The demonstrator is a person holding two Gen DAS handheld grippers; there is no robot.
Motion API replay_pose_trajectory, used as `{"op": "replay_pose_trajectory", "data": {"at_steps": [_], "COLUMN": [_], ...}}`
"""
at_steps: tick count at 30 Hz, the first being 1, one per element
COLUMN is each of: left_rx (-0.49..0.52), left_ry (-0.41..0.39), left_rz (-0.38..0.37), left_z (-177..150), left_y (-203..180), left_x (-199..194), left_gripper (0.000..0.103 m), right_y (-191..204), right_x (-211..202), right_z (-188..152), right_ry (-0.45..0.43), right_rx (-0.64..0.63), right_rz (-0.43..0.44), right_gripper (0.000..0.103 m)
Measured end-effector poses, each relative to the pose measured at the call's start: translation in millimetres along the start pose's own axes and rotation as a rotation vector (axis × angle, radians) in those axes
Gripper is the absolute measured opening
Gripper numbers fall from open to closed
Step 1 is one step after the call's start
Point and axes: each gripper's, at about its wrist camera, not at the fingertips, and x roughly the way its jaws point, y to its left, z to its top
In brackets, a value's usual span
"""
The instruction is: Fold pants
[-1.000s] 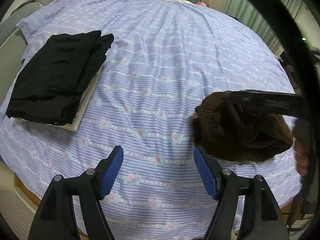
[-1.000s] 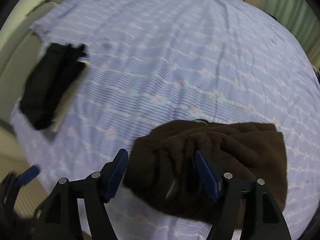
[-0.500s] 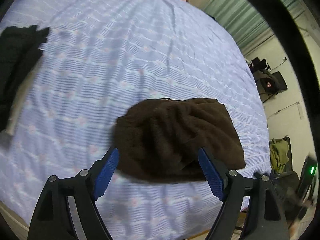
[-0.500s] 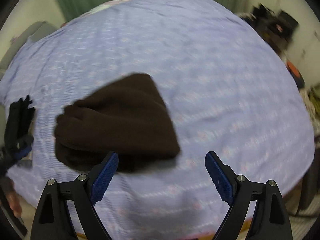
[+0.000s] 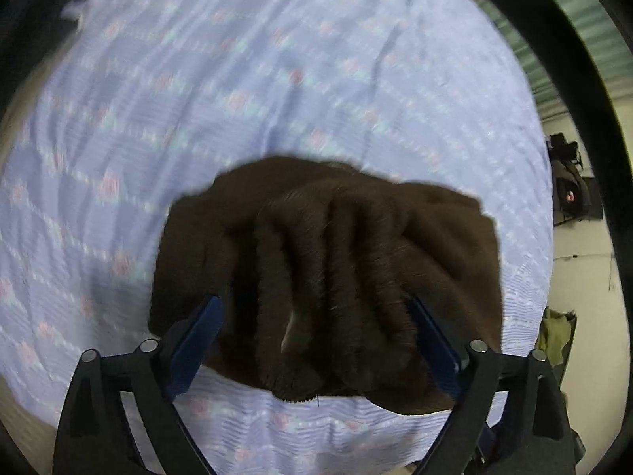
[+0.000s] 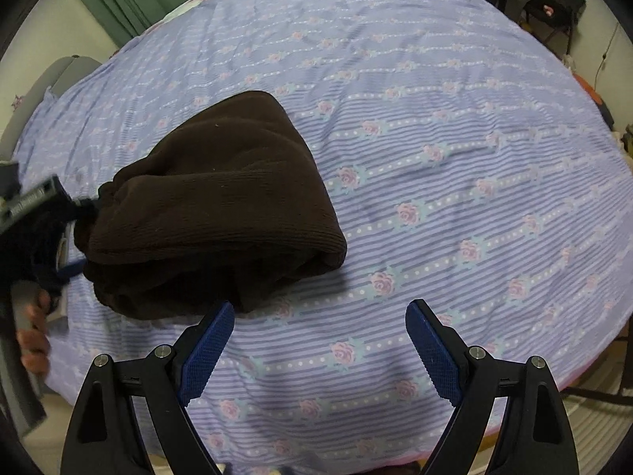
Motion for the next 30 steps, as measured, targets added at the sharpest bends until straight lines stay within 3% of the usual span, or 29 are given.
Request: {"op": "replay_pose_trajectory", "data": {"at_steps": [4, 6, 7, 10, 14, 19, 26, 27, 30], "left_rx": [-0.118, -0.147, -0.148, -0.170, -0.165, -0.091, -0.113, -0.102, -0.111], "left_ry": [0.089, 0.091, 0.093, 0.083, 0.006, -0.097, -0.151, -0.161, -0.173], "left_rz": [-0.073, -0.126, -0.153, -0.211, -0.348, -0.436, -0.476, -0.467, -0.414], "left_z": [-6.9, -10.3, -10.9, -11.0, -2.3, 7.7, 11.6, 12.6, 9.7], "left_y": [18.8, 22.9, 21.7, 16.1, -11.2, -57.9, -62.5, -62.6, -38.5], "left_x": [20.1, 22.7, 21.7, 6.7, -38.9, -84.6, -110.1, -111.4, -106.3], "left_gripper": [0.099, 0.081, 0.062, 0.049, 0.048, 0.047, 0.047, 0.046, 0.046], "right_y": [-6.2, -8.0, -8.1, -7.7, -2.1, 15.8, 34.6, 34.2, 13.7], "right_x": [10.0, 13.8, 14.6, 17.1, 21.1, 27.3, 44.4, 41.8, 24.4], "right_z": [0.2, 0.2, 0.0, 0.5, 4.7, 22.8, 46.8, 48.3, 44.8], "right_ry": [0.020, 0.028, 0.029, 0.021, 0.016, -0.003, -0.050, -0.071, -0.131], "right_rx": [0.003, 0.004, 0.004, -0.001, -0.031, -0.084, -0.131, -0.130, -0.036], "right_rz": [-0.003, 0.000, 0.002, 0.035, 0.082, 0.134, 0.033, -0.002, -0.015], "right_gripper": [0.089, 0.089, 0.089, 0.089, 0.089, 0.089, 0.085, 0.080, 0.079]}}
